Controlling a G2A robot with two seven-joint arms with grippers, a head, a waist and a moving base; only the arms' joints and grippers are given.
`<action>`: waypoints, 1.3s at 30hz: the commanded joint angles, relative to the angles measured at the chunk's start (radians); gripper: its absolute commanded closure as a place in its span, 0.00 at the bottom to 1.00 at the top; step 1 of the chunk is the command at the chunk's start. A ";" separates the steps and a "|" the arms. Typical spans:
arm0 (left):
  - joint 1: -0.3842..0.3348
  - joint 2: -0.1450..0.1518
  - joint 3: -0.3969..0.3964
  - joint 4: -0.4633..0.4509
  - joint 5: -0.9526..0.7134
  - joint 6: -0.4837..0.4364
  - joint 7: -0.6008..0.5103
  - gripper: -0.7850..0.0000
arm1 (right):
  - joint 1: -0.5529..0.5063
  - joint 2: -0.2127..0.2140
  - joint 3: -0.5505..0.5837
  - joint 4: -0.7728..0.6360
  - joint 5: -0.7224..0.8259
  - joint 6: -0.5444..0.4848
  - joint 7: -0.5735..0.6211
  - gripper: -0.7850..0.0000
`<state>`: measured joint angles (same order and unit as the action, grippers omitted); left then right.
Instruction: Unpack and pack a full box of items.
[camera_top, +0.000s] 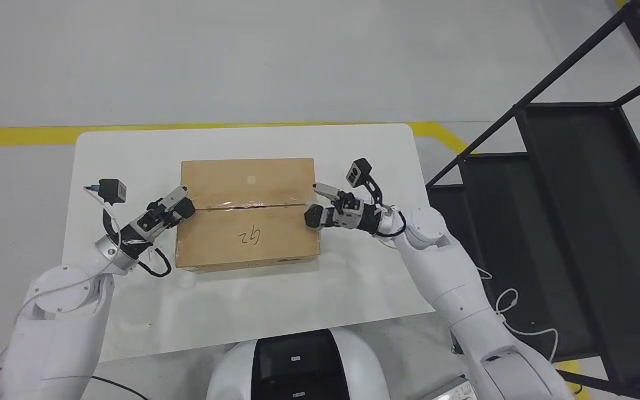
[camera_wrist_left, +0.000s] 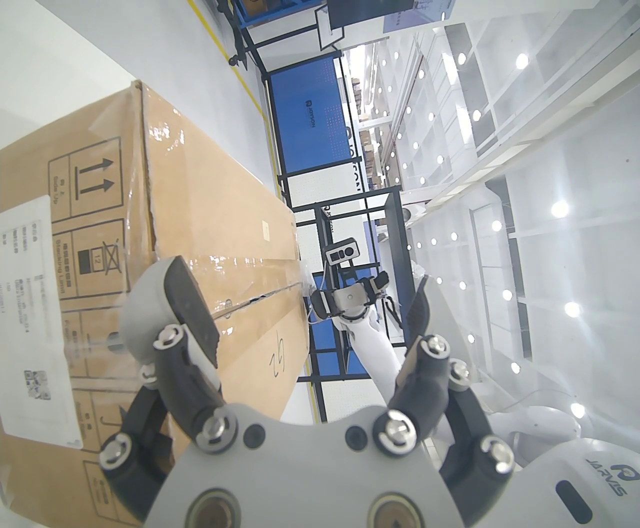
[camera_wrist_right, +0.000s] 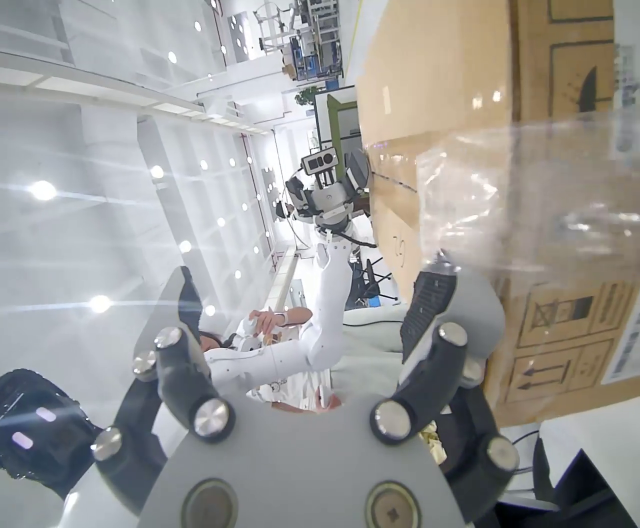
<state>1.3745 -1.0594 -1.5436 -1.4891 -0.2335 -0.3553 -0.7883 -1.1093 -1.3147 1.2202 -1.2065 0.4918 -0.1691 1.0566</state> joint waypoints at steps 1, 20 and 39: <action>0.000 0.000 0.000 0.000 0.000 0.000 0.000 0.00 | 0.014 -0.003 -0.016 0.004 -0.010 -0.006 -0.016 0.00; 0.000 0.000 0.000 0.000 0.000 0.000 0.000 0.00 | 0.004 0.029 0.032 -0.084 -0.174 0.035 -0.107 0.00; 0.000 0.000 0.000 0.000 0.000 0.000 0.000 0.00 | 0.109 0.003 -0.098 -0.045 -0.212 -0.019 -0.202 0.00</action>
<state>1.3745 -1.0594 -1.5436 -1.4891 -0.2335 -0.3553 -0.7883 -1.0058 -1.3101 1.1302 -1.2546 0.2817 -0.1861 0.8490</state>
